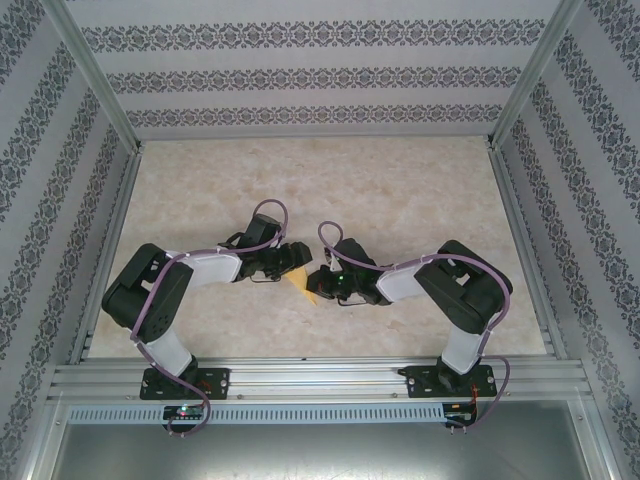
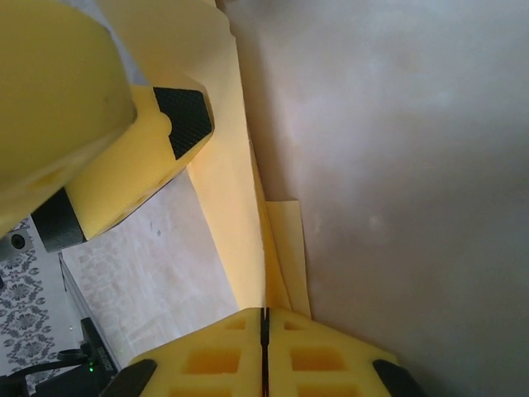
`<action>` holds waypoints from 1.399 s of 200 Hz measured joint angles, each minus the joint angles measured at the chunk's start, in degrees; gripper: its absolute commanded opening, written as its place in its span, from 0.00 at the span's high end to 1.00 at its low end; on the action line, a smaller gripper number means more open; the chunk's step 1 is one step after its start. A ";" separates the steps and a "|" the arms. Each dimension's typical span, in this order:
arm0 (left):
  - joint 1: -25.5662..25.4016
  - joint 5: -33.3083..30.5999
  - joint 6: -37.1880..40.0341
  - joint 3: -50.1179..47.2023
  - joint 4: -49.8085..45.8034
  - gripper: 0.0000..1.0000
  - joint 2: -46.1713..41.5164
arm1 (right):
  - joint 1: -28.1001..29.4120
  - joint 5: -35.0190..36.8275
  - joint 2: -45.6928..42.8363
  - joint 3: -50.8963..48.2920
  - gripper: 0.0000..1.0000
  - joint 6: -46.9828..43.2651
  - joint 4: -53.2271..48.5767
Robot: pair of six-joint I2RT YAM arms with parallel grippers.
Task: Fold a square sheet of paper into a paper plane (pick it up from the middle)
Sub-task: Fold the wing for the fifth time at the center of the table.
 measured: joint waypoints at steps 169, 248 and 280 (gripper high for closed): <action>0.37 -0.17 -0.07 -0.09 -0.04 0.34 0.00 | 2.23 5.03 -5.22 3.26 0.88 -7.50 -19.12; 0.37 -0.15 -0.07 -0.13 -0.02 0.34 0.00 | 2.67 7.10 -15.06 2.71 0.92 -7.76 -20.44; 0.44 0.02 -0.07 -0.13 -0.02 0.34 0.00 | 4.52 4.44 -8.74 5.38 0.94 -7.06 -15.04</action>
